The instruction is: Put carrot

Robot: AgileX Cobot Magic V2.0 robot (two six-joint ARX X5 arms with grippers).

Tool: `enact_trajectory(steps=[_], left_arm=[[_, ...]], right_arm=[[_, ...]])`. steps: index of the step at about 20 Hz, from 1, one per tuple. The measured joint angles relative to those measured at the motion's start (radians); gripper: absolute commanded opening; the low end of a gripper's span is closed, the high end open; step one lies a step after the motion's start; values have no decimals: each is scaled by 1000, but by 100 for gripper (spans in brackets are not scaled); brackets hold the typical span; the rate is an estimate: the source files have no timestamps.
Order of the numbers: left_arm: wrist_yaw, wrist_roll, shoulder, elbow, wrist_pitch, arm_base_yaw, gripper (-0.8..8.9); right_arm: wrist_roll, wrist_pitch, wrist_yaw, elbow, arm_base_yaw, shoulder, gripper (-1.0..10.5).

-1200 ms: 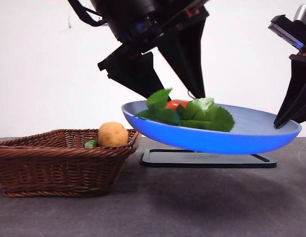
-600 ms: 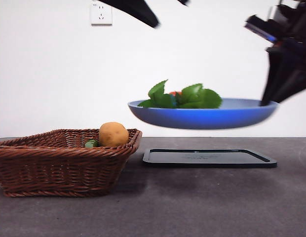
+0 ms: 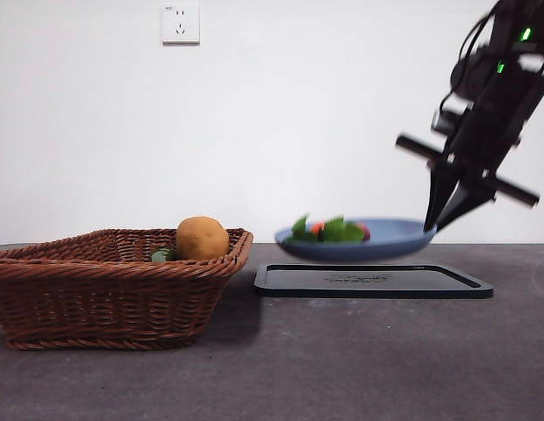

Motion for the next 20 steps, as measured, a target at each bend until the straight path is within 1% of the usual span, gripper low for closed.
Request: enact_trajectory(steps=[3, 4, 7, 9, 13, 15, 17, 19, 20], left_arm=[[0, -5, 3, 0, -7, 0, 284], [-1, -7, 4, 0, -7, 0, 284], [-1, -7, 5, 0, -7, 0, 284], [-7, -7, 5, 0, -7, 0, 283], [-26, -7, 5, 0, 2, 0, 272], [-30, 3, 5, 0, 33, 0, 211], [-76, 34, 6, 0, 65, 0, 168], [-104, 74, 7, 0, 103, 15, 123], [-106, 95, 10, 0, 122, 31, 77]], right_arm=[[0, 16, -1, 6, -5, 58, 9], [0, 14, -2, 6, -6, 68, 41], [1, 8, -3, 8, -6, 76, 188], [1, 20, -3, 11, -6, 76, 209], [-9, -24, -10, 13, -16, 62, 207], [-33, -76, -10, 13, -20, -3, 206], [-68, -134, -10, 13, -20, -114, 202], [-93, -196, -10, 19, -20, -216, 130], [-100, -231, -8, 19, -17, -263, 77]])
